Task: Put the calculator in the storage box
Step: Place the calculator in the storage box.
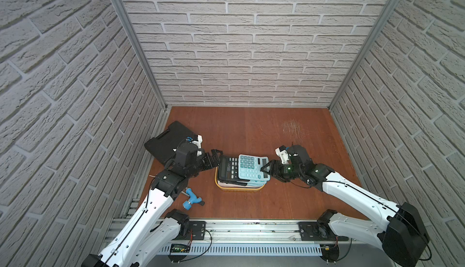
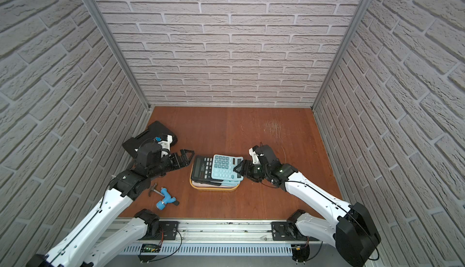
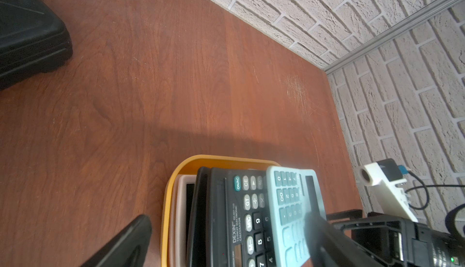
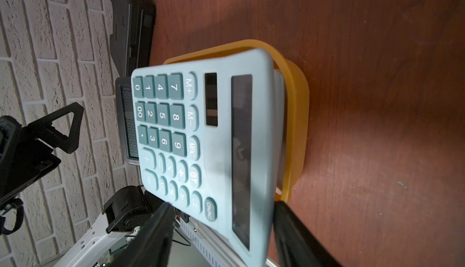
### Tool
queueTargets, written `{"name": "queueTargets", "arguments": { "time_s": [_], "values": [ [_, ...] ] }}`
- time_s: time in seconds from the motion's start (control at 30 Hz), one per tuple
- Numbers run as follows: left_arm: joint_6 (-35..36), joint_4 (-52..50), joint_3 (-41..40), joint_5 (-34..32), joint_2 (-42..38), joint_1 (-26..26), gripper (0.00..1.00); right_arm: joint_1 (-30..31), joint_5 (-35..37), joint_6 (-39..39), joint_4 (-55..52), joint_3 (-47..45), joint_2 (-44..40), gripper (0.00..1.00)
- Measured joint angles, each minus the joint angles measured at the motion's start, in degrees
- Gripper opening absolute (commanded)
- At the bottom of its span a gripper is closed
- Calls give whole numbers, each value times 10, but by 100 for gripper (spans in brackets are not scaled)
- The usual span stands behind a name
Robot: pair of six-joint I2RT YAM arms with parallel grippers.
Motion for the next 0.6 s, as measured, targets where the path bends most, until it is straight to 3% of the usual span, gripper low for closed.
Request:
{"name": "queueTargets", "arguments": {
  "time_s": [0.03,0.1,0.37,0.6],
  "values": [
    [1,-3,1,0,0,0,98,0,5,-7,-12,3,-4,95],
    [2,-9,1,0,0,0,98,1,17,-18,-32,12,-11,100],
    [17,-51,22,-23,-12,-10,98,1,67,-74,-115,56,-46,100],
    [42,-96,46,-87,-73,-33,98,1,123,-155,-172,81,-103,100]
  ]
}}
